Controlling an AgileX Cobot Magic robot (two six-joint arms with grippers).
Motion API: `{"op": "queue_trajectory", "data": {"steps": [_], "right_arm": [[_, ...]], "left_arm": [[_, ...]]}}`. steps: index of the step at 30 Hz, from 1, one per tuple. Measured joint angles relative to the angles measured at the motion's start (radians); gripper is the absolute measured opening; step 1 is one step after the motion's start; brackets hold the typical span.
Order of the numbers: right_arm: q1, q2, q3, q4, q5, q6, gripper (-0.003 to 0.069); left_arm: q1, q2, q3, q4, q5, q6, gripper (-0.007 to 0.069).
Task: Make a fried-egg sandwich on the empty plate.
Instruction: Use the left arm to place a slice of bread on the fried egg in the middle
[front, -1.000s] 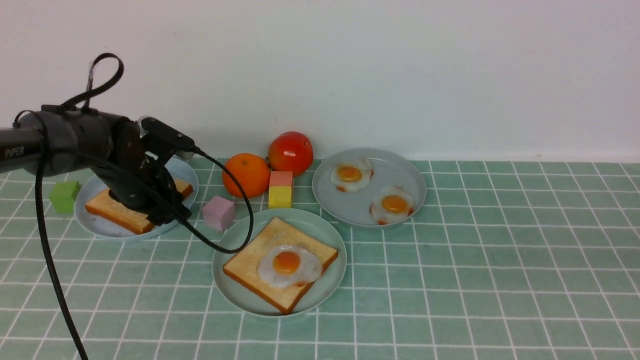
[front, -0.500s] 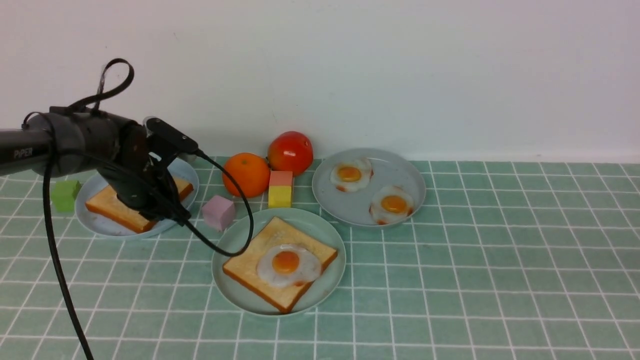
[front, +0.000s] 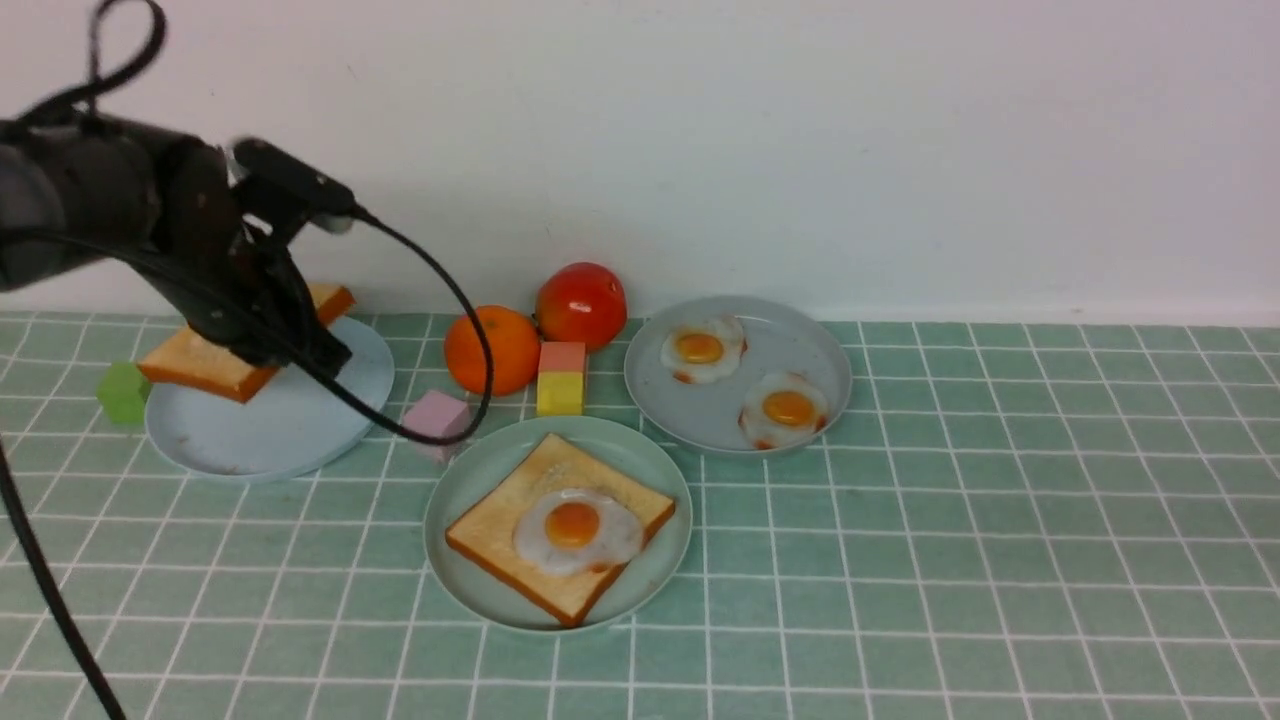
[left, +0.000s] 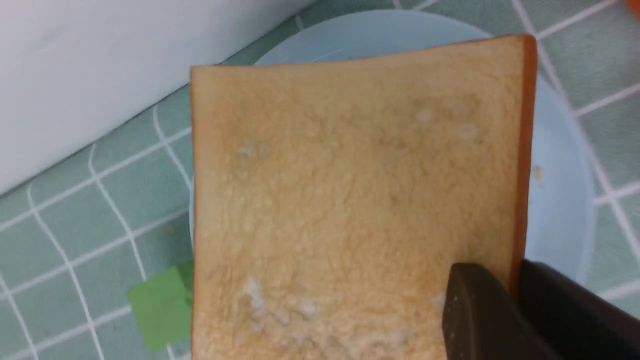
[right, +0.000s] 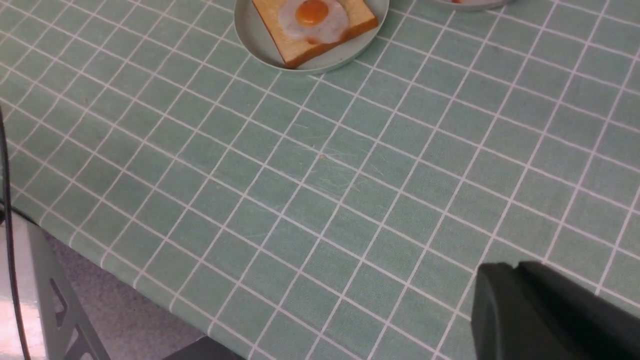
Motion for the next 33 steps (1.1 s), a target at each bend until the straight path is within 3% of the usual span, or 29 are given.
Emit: {"op": "queue_trajectory", "data": {"steps": [7, 12, 16, 20, 33], "right_arm": [[0.0, 0.0, 0.0, 0.0, 0.0, -0.023, 0.0064], [0.0, 0.0, 0.0, 0.0, 0.0, -0.041, 0.0071], [0.0, 0.0, 0.0, 0.0, 0.0, -0.043, 0.0075], [0.0, 0.0, 0.0, 0.0, 0.0, -0.043, 0.0079], [0.0, -0.001, 0.0, 0.011, 0.0, -0.05, 0.0086]], "left_arm": [[-0.129, -0.068, 0.016, -0.088, 0.101, -0.001, 0.0087], [-0.369, -0.071, 0.021, -0.14, 0.15, -0.099, 0.0087], [-0.467, -0.036, 0.021, -0.104, 0.153, -0.179, 0.0087], [-0.524, 0.006, 0.021, -0.054, 0.146, -0.211, 0.0085], [-0.535, 0.031, 0.02, -0.047, 0.173, -0.236, 0.008]]}}
